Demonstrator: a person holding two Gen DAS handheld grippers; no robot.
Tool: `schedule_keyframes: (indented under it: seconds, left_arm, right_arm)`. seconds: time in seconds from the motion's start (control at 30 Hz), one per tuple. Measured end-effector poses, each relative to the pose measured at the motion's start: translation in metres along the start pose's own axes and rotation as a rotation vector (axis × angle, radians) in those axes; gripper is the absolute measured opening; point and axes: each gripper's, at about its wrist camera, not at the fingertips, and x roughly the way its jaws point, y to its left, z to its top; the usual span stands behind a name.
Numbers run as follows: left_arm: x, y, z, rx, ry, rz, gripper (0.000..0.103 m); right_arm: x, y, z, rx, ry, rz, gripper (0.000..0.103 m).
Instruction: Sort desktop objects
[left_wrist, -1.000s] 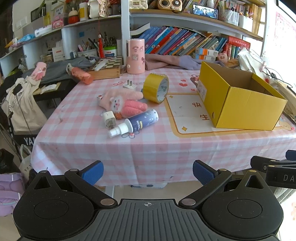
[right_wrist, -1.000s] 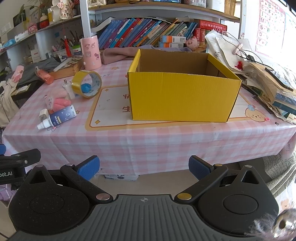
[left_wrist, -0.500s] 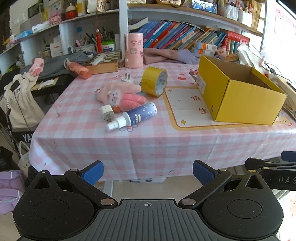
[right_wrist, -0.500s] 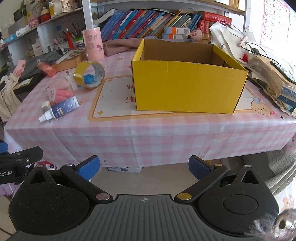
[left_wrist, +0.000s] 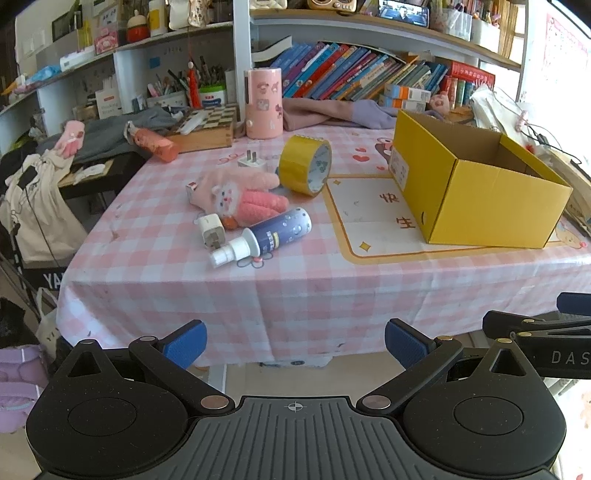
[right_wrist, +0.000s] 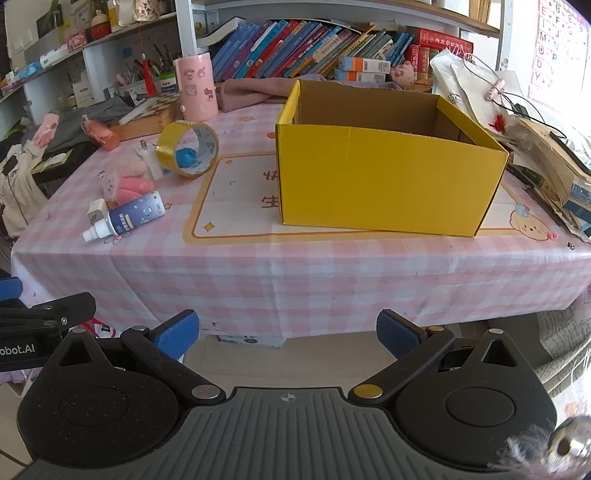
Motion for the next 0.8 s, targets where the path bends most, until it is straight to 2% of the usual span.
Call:
schedule_keyframes:
  seconds: [0.4, 0.53, 0.8]
  left_arm:
    - [-0.002, 0.002, 0.002, 0.011, -0.027, -0.014, 0.103]
    - [-0.005, 0.003, 0.003, 0.015, -0.046, -0.042, 0.103]
    - [-0.007, 0.001, 0.004, 0.032, -0.075, -0.063, 0.103]
  right_arm:
    - [-0.003, 0.003, 0.001, 0.004, -0.024, -0.007, 0.103]
    - [-0.005, 0.005, 0.002, 0.004, -0.036, -0.007, 0.103]
    - [-0.014, 0.004, 0.003, 0.016, -0.097, 0.017, 0.103]
